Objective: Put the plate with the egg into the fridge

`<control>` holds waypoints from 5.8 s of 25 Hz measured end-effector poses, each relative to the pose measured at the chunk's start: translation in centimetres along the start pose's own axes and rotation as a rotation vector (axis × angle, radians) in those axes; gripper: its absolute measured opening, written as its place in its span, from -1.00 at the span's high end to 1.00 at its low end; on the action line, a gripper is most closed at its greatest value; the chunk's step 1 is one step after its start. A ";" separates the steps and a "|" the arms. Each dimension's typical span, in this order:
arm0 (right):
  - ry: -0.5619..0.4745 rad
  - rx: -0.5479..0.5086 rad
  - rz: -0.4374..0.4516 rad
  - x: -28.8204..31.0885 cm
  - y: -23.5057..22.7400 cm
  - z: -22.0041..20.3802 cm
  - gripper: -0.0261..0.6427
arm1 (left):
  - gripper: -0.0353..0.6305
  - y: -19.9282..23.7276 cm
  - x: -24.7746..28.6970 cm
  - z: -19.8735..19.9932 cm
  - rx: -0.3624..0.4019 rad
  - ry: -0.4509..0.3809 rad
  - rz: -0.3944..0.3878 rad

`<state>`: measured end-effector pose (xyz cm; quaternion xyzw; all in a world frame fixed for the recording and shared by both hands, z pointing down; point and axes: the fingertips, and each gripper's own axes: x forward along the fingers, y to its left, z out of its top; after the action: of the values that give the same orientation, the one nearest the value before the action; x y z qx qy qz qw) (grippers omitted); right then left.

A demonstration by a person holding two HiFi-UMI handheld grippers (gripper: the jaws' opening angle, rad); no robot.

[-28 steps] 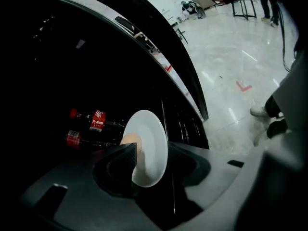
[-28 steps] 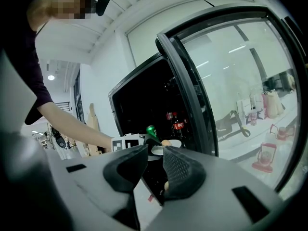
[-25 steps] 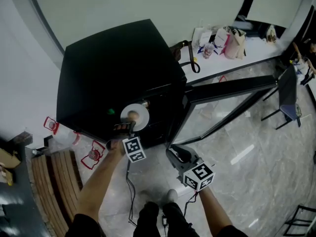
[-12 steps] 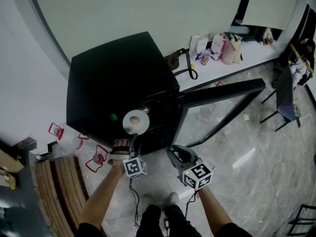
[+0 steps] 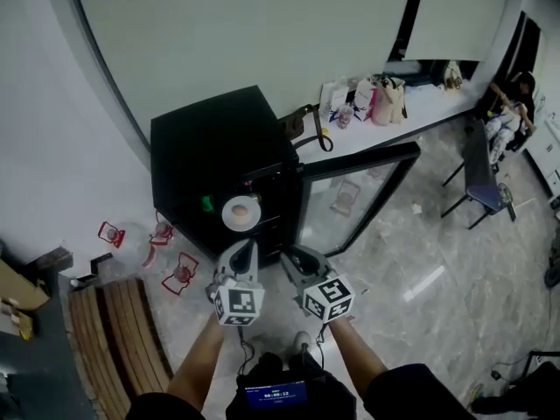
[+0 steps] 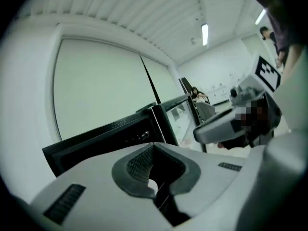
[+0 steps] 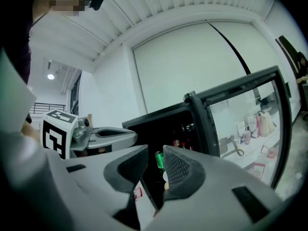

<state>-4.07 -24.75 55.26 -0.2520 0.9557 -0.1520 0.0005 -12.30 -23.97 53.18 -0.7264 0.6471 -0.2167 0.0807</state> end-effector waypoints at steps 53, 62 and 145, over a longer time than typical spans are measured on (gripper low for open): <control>0.128 -0.093 -0.278 -18.1 -36.4 7.1 -0.13 | 0.87 -28.4 18.9 15.5 -0.308 -0.056 -0.456; 0.126 -0.104 -0.420 -26.2 -22.0 2.4 -0.13 | 0.87 -28.5 4.4 11.6 -0.299 -0.080 -0.562; -0.002 -0.188 0.235 -5.0 23.2 -2.6 0.90 | 0.87 -0.4 -24.0 -4.9 -0.422 -0.014 0.106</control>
<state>-11.06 -2.34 50.63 -0.1376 0.9886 -0.0604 -0.0042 -15.66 0.29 52.66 -0.6938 0.7148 -0.0669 -0.0574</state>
